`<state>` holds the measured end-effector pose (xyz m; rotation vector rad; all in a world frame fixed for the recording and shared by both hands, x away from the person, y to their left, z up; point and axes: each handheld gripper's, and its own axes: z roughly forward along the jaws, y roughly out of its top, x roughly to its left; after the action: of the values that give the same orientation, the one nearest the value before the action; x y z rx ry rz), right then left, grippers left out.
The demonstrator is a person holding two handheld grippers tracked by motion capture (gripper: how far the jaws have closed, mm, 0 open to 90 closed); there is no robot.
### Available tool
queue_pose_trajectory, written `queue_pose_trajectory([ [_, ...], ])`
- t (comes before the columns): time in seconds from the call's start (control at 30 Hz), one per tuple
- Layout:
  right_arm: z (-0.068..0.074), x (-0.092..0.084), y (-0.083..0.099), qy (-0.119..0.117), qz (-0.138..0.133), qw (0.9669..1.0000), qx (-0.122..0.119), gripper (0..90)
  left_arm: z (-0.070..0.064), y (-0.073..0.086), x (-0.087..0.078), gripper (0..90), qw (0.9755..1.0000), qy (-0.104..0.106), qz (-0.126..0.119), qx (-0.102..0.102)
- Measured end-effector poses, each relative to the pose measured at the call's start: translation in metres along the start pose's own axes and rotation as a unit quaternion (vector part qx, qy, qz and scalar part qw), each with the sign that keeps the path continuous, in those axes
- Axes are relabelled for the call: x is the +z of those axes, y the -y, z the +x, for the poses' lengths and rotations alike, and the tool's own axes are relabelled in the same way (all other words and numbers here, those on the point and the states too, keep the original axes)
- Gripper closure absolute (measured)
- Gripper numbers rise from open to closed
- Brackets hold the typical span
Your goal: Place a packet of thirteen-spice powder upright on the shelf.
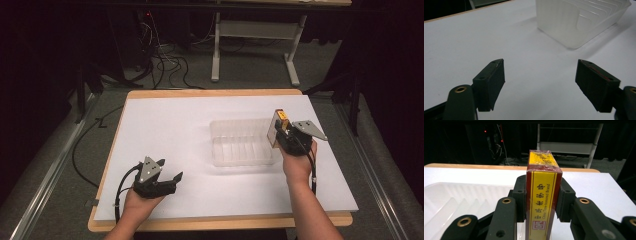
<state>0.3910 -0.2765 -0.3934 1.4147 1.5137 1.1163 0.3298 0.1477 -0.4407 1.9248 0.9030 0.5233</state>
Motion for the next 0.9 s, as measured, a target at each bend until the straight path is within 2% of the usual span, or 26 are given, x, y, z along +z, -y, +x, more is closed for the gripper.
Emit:
queue_pose_trajectory([
  [0.33, 0.002, 0.012, 0.012, 0.004, 0.016, 0.9999, -0.005, 67.8, 0.0, 0.0, 0.0, 24.6, 1.0, -0.001, 0.002, 0.005],
  [0.9, 0.005, 0.017, 0.025, 0.004, 0.039, 0.9991, -0.018, 67.0, 0.004, 0.0, 0.001, 24.3, 1.0, 0.0, 0.008, 0.0],
])
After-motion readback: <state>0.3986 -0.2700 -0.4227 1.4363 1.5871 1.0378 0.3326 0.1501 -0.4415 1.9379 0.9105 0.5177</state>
